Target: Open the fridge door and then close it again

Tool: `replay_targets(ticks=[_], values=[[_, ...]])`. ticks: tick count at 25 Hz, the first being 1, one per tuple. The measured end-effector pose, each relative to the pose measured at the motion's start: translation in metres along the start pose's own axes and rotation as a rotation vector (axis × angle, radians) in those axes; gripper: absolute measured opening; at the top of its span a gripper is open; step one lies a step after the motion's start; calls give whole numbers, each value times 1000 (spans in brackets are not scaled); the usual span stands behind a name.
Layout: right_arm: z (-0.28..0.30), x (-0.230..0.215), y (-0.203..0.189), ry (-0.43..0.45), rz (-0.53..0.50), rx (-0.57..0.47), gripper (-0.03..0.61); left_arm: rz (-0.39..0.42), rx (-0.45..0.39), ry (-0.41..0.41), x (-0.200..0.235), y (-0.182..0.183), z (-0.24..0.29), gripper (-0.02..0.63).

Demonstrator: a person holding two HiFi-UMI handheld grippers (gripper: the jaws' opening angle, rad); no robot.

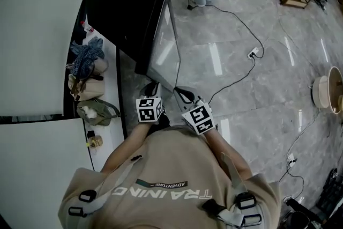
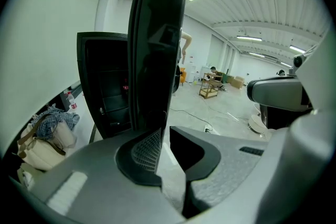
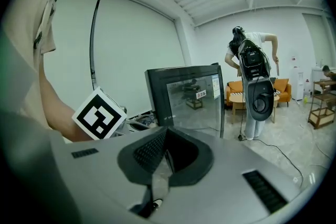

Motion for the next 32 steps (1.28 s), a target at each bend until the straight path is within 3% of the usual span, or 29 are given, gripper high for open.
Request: replay_targets(ticks=[17, 25, 32], values=[[-48, -38, -31, 70, 7, 3, -5, -94, -8, 121, -34, -4, 6, 43], [-46, -32, -33, 64, 20, 37, -5, -76, 0, 78, -39, 1, 9, 43], [-45, -24, -14, 4, -2, 40, -5, -52, -16, 24, -40, 1, 11, 43]])
Point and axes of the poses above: the fingertips, and each gripper's own axes: z forward along the fingers, x to its left, y out of its top, the point moved 5 cm from there along -z, backward along the fingers, and after that the axes turned 5 degrees about x, right-handed, at the moved point
